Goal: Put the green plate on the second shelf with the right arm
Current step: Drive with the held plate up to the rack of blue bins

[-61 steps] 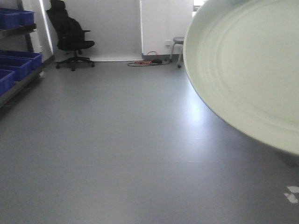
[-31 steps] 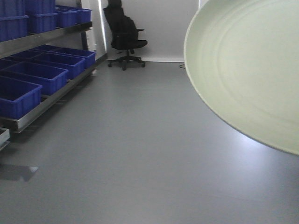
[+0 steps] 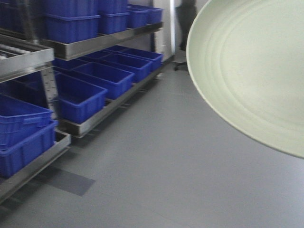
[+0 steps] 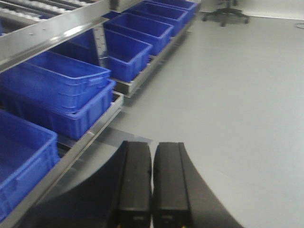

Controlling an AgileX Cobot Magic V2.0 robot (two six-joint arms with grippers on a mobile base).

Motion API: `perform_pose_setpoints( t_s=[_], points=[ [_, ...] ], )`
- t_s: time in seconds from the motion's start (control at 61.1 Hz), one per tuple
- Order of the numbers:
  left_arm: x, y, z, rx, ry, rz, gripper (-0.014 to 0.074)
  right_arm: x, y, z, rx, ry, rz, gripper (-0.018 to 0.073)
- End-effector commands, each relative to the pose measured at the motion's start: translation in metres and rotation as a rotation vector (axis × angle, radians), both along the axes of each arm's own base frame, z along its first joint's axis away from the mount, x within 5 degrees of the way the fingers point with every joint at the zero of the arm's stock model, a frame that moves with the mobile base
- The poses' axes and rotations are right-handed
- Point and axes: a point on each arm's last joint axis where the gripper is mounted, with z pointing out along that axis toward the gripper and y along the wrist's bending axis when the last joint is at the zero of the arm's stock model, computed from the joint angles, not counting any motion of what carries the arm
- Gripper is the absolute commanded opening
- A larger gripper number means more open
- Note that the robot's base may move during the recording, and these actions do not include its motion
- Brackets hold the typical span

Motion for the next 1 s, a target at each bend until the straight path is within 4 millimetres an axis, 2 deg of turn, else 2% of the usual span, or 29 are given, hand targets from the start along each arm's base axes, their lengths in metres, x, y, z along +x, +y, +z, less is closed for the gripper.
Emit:
perform_pose_setpoints(
  t_s=[0.0, 0.982],
  points=[
    [0.0011, 0.0001, -0.0050, -0.001, -0.064, 0.001, 0.0124, 0.0007, -0.0019, 0.0212, 0.029, -0.137, -0.024, 0.0049],
    [0.0011, 0.0001, -0.0050, -0.001, -0.064, 0.001, 0.0124, 0.0007, -0.0019, 0.0212, 0.029, -0.137, -0.024, 0.0049]
  ],
)
